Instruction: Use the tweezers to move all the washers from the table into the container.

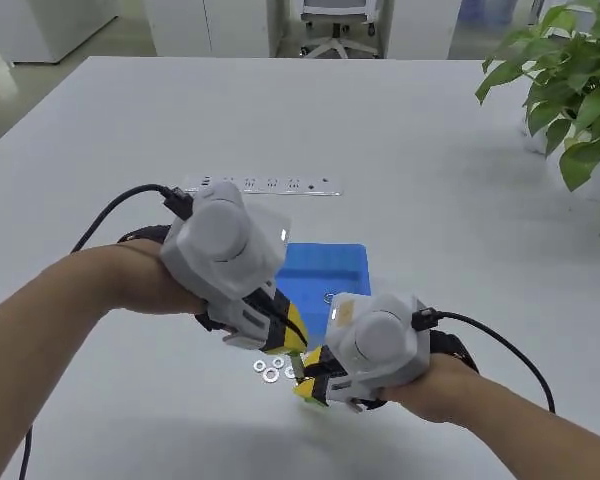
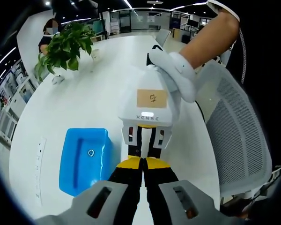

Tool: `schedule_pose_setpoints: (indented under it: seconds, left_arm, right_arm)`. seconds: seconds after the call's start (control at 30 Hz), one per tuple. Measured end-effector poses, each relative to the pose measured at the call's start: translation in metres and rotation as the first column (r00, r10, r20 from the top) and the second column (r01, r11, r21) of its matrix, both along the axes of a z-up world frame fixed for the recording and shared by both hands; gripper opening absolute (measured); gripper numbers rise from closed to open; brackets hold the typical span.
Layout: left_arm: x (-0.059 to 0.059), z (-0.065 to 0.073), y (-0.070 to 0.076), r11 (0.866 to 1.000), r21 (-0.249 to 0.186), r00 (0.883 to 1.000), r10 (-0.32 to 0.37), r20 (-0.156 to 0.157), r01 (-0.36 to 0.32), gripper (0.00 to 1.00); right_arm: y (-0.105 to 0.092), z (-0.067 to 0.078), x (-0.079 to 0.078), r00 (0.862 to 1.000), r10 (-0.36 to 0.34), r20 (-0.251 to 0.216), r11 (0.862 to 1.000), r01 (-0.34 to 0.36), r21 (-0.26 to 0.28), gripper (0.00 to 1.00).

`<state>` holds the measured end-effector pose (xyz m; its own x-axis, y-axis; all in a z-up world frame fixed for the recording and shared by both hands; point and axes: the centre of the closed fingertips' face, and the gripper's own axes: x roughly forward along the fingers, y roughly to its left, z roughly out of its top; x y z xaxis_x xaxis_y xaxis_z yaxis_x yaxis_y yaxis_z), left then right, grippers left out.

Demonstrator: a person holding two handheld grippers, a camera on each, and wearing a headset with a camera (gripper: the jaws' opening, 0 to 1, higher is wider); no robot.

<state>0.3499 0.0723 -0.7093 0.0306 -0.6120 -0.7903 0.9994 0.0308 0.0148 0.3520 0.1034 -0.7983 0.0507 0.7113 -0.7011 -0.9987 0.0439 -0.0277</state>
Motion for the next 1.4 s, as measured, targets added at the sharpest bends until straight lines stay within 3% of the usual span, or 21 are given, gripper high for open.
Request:
schedule_pose_setpoints:
  seconds: [0.5,0.73,1.4]
  left_arm:
    - [0.0,0.001,-0.002,0.999,-0.027,1.0,0.018,-0.018,-0.018,0.05]
    - [-0.001,0.0,0.0,1.0,-0.009,1.0,0.01,-0.013,-0.01,0.05]
    - [0.006,0.027,0.0,1.0,-0.013,1.0,-0.006,0.026,0.006,0.05]
  right_arm:
    - [-0.001,0.0,0.0,1.0,-0.004,-0.004,1.0,0.004,-0.008,0.1]
    - [-0.004,0.001,-0.002,1.0,0.007,0.003,1.0,-0.007,-0.022,0.1]
    - [-0.004,0.028,0.008,0.999,0.006,0.054,1.0,-0.005,-0.011,0.1]
